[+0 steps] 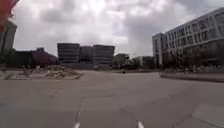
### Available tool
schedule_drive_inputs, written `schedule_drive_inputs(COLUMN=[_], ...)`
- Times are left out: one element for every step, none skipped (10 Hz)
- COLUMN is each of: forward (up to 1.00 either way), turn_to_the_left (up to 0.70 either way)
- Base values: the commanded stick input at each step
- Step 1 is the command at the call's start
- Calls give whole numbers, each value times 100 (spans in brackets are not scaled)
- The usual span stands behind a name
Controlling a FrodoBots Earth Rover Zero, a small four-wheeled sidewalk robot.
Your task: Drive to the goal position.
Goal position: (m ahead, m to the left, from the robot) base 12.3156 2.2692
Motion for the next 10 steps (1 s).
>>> schedule_drive_inputs(forward=[60,60,60,60,60,60,60,60,60,60], turn_to_the_left=[0,-1,-7,-14,-9,-5,0,0,0,0])
